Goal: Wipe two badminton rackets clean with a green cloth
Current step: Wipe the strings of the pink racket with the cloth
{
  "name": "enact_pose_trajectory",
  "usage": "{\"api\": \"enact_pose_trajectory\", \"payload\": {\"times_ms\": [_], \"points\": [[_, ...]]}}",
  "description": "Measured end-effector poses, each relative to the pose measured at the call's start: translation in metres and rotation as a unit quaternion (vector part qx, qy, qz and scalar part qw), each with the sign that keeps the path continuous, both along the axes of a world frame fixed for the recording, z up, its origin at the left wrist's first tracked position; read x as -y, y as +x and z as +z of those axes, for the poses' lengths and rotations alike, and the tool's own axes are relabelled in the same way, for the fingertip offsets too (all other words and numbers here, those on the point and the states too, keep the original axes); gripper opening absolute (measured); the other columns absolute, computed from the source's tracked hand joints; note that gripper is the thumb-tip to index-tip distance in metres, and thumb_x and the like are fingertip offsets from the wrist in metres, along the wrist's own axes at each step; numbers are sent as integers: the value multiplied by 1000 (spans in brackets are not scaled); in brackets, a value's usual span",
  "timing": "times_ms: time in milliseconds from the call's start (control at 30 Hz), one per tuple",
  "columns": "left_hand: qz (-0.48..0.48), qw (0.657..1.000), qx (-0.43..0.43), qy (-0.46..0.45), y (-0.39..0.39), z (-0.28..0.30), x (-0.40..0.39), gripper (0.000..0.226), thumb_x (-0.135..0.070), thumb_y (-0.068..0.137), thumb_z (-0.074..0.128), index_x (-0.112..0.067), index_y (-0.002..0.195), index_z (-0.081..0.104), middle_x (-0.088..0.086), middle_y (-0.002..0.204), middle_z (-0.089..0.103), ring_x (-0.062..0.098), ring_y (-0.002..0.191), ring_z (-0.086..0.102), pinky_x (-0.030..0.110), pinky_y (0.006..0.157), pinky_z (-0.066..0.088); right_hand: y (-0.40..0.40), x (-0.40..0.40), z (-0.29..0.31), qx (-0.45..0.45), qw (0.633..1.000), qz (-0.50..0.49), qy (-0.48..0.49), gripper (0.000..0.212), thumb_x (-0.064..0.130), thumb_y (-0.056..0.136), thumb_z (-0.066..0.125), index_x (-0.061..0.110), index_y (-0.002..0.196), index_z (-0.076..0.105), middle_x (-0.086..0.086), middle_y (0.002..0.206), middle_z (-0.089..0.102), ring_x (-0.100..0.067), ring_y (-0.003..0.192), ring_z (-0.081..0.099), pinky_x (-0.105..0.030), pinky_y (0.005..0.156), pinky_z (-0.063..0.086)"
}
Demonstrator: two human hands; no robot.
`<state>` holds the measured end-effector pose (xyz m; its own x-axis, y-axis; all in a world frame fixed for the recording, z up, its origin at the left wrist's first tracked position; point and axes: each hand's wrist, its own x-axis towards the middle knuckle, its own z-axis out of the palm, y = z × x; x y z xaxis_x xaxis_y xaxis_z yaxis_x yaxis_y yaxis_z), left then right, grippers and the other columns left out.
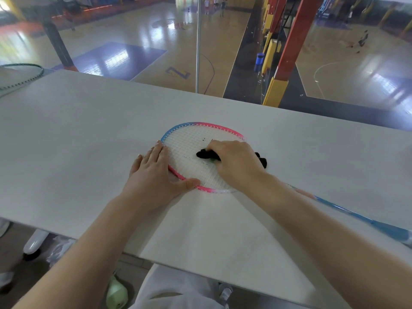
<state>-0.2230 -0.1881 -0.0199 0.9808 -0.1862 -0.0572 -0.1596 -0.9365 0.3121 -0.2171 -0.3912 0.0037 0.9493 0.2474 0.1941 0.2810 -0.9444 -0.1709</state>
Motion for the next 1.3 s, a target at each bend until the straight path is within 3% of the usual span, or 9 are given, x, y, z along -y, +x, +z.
{"api": "enact_pose_trajectory", "payload": {"times_ms": [200, 333, 500, 600, 700, 833, 1033, 1200, 1300], "points": [[-5, 1000, 3, -9, 0, 2, 0, 130, -95, 59, 37, -20, 156, -5, -1, 165, -3, 11, 151, -4, 37, 123, -1, -20, -10, 14, -65, 991, 39, 111, 15, 16, 90, 59, 24, 100, 67, 6, 83, 67, -16, 78, 57, -23, 60, 38], [-12, 1000, 9, -16, -1, 3, -1, 132, -97, 55, 32, -21, 156, -6, -1, 165, -2, 12, 151, -3, 37, 122, -1, -26, -26, 22, -141, 965, 44, 216, 14, 17, 84, 64, 27, 92, 69, 7, 81, 68, -11, 78, 62, -31, 67, 52], [-12, 1000, 5, -3, -1, 4, 0, 135, -97, 52, 27, -17, 156, -5, -2, 165, -3, 10, 151, -5, 37, 123, -1, -5, -16, 28, -212, 936, -18, 280, 15, 17, 80, 71, 13, 95, 72, -4, 90, 70, -17, 82, 66, -32, 71, 54], [-10, 1000, 3, 4, -2, 3, -1, 131, -95, 59, 31, -16, 156, -6, -2, 165, -5, 10, 150, -6, 37, 122, -3, -4, -17, 18, -98, 979, -18, 178, 8, 13, 85, 61, 12, 92, 65, -2, 84, 65, -19, 76, 60, -28, 60, 45], [-10, 1000, 3, 9, -2, 2, -1, 128, -93, 63, 34, -15, 156, -7, -2, 165, -5, 10, 150, -7, 37, 122, -4, -4, -19, 12, -44, 994, 8, 95, 12, 9, 88, 55, 13, 99, 61, 0, 92, 58, -19, 81, 53, -30, 64, 41], [-11, 1000, -5, 16, -2, 4, -1, 124, -90, 68, 38, -16, 156, -8, -2, 165, -7, 9, 150, -8, 36, 122, -5, 14, -8, 16, -24, 998, -4, 56, 5, 9, 87, 54, 12, 90, 56, -2, 90, 54, -23, 83, 53, -37, 70, 45], [-17, 999, -11, 27, -2, 5, -2, 122, -91, 68, 34, -17, 156, -9, -3, 164, -10, 10, 150, -9, 36, 122, -6, 56, 23, 18, 10, 999, -45, -27, 8, 11, 92, 53, 9, 97, 57, -9, 95, 56, -27, 86, 55, -40, 73, 49], [-16, 999, -11, 26, -1, 3, -3, 125, -93, 64, 30, -17, 155, -9, -3, 164, -11, 11, 150, -10, 37, 122, -5, 74, 28, 11, 84, 987, -76, -118, 15, 5, 93, 55, 10, 108, 54, -9, 103, 55, -22, 90, 54, -34, 72, 48], [-14, 999, -9, 28, 0, 2, -3, 126, -93, 64, 29, -17, 155, -9, -3, 164, -12, 11, 150, -10, 37, 122, -6, 69, 15, 2, 99, 986, -71, -112, 19, 5, 93, 55, 11, 110, 53, -8, 103, 58, -21, 88, 56, -33, 73, 50]]}}
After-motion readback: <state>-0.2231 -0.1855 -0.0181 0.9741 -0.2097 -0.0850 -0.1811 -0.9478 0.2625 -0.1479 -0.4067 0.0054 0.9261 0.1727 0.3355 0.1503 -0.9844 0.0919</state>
